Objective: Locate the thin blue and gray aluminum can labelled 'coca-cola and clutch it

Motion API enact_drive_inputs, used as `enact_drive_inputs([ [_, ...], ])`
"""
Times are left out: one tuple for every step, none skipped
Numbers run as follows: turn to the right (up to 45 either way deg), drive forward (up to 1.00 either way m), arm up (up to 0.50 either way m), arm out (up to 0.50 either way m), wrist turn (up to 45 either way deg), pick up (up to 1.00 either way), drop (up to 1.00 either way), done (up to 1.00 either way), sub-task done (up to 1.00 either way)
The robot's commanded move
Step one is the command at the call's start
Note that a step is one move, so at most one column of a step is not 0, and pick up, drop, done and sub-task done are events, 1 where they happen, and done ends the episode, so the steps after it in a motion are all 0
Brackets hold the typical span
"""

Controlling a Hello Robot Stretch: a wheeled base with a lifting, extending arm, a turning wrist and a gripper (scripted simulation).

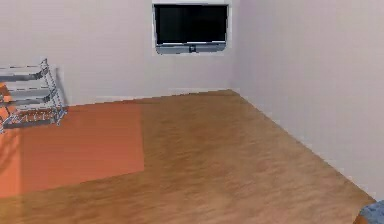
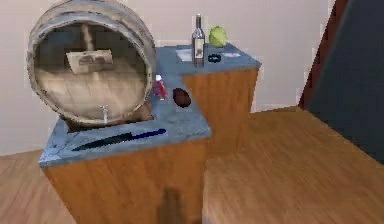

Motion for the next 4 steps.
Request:
enact_drive_inputs([
  [45.0, 0.0, 0.0, 0.0, 0.0, 0.0, 0.0, 0.0, 0.0],
  [45.0, 0.0, 0.0, 0.0, 0.0, 0.0, 0.0, 0.0, 0.0],
  [30.0, 0.0, 0.0, 0.0, 0.0, 0.0, 0.0, 0.0, 0.0],
  [0.0, 0.55, 0.0, 0.0, 0.0, 0.0, 0.0, 0.0, 0.0],
])
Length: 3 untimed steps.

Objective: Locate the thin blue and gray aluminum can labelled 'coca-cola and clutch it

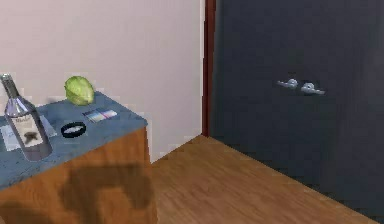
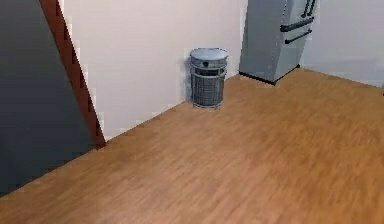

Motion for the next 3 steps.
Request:
enact_drive_inputs([
  [0.0, 0.15, 0.0, 0.0, 0.0, 0.0, 0.0, 0.0, 0.0],
  [-39.0, 0.0, 0.0, 0.0, 0.0, 0.0, 0.0, 0.0, 0.0],
  [0.0, 0.4, 0.0, 0.0, 0.0, 0.0, 0.0, 0.0, 0.0],
])
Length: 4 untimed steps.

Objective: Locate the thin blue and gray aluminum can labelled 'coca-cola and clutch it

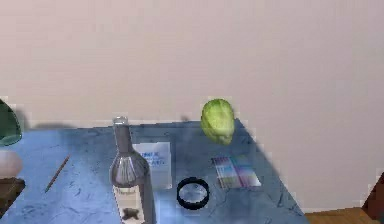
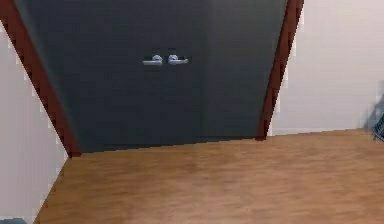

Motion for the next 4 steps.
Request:
enact_drive_inputs([
  [-45.0, 0.0, 0.0, 0.0, 0.0, 0.0, 0.0, 0.0, 0.0],
  [-45.0, 0.0, 0.0, 0.0, 0.0, 0.0, 0.0, 0.0, 0.0],
  [-45.0, 0.0, 0.0, 0.0, 0.0, 0.0, 0.0, 0.0, 0.0],
  [-39.0, 0.0, 0.0, 0.0, 0.0, 0.0, 0.0, 0.0, 0.0],
])
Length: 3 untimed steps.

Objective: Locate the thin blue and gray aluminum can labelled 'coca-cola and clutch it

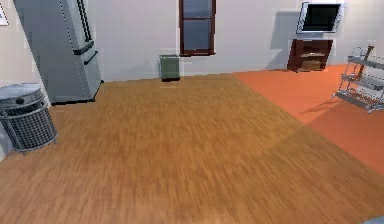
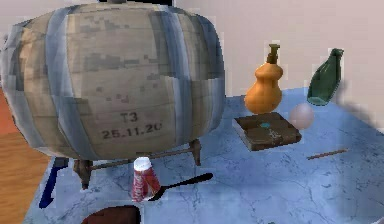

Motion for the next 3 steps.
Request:
enact_drive_inputs([
  [-9.0, 0.0, 0.0, 0.0, 0.0, 0.0, 0.0, 0.0, 0.0],
  [0.0, 0.0, 0.5, 0.0, 0.0, 0.0, 0.0, 0.0, 0.0],
  [0.0, 0.0, 0.38, 0.0, 0.0, 0.0, 0.0, 0.0, 0.0],
])
